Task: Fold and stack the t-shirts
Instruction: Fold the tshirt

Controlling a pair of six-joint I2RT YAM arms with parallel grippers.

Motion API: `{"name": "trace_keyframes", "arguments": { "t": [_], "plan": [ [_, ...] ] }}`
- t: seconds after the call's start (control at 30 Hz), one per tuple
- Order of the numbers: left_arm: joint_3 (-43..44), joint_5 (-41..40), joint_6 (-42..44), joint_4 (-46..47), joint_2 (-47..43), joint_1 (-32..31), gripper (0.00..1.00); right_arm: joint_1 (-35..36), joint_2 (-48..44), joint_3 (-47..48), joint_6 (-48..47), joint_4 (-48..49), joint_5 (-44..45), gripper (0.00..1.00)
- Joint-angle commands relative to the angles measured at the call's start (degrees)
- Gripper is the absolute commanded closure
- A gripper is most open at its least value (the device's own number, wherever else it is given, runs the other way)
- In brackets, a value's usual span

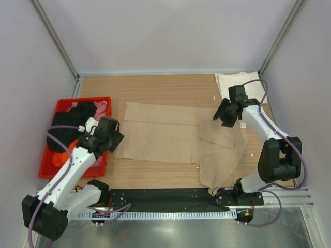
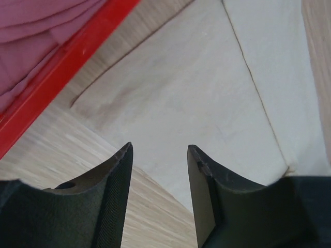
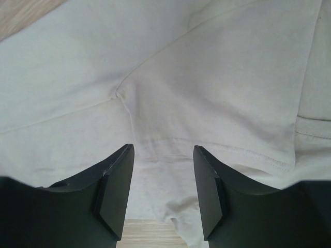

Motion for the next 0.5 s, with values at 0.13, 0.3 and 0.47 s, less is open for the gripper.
{"name": "trace_keyframes", "arguments": {
  "t": [0.13,0.3,0.47],
  "plan": [
    [-10.67,-10.27,-23.20,3.11,-10.74,0.20,0.50,-0.29,-4.54,-1.24,-1.61,2.09,-3.23,0.44],
    [-9.62,-8.44,-24.35,2.84,-2.83,0.12,0.50,-0.38,-4.63,-2.47,-0.90,3.67,-4.90,0.44],
    [-12.15,-6.32,-26.54,6.34,2.45,-0.06,0.52,-0.29,-3.66,-3.26,-1.34,3.94,-4.81,0.44]
  ]
}}
